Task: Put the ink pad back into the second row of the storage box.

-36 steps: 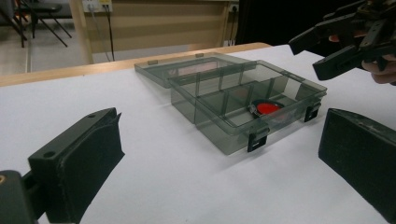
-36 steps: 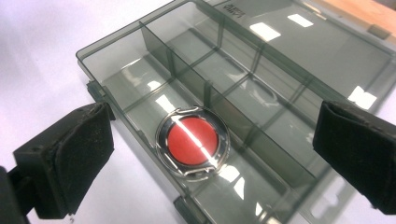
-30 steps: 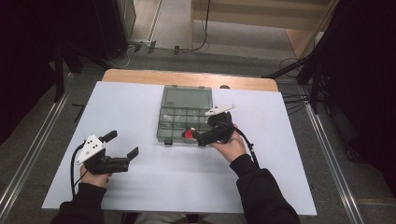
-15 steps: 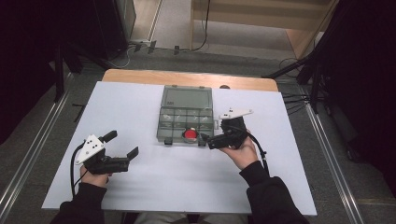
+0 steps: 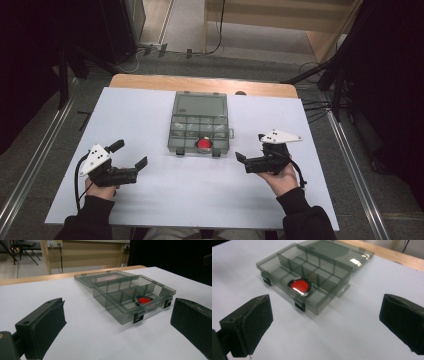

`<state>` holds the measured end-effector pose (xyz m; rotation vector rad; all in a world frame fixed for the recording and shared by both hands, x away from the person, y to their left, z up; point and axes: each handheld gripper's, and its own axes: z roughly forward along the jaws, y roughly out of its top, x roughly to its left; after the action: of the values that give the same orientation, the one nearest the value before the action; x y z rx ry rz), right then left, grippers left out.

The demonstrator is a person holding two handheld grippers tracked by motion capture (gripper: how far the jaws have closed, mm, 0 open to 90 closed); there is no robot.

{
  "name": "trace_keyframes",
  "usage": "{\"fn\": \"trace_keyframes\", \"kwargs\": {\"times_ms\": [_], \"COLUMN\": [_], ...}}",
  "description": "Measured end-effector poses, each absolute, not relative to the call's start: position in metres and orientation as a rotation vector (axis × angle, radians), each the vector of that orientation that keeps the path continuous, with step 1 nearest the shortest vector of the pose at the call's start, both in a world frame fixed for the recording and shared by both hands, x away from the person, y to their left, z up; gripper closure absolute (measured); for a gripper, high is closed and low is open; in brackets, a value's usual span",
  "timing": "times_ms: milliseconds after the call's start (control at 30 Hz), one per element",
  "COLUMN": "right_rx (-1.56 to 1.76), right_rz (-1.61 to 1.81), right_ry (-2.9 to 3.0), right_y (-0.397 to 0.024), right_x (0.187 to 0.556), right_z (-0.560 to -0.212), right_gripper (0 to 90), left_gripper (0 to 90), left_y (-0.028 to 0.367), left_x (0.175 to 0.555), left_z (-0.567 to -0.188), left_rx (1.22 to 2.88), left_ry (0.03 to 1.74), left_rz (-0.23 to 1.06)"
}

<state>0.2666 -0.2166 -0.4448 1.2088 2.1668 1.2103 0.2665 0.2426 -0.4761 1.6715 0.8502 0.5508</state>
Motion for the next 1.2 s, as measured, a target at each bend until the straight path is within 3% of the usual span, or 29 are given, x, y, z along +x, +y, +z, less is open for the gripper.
{"fn": "trace_keyframes", "kwargs": {"times_ms": [800, 1200], "right_rx": [1.25, 1.232], "right_rz": [1.397, 1.415], "right_ry": [1.866, 1.832], "right_y": [-0.28, -0.288], "right_x": [0.22, 0.209], "right_z": [-0.479, -0.501], "right_gripper": [0.0, 0.0], "left_gripper": [0.0, 0.0], "left_y": [0.242, 0.241], "left_x": [0.266, 0.267], "left_z": [-0.477, -0.477], "left_rx": [1.671, 1.673], "left_ry": [0.849, 0.849], "left_rz": [0.538, 0.534]}}
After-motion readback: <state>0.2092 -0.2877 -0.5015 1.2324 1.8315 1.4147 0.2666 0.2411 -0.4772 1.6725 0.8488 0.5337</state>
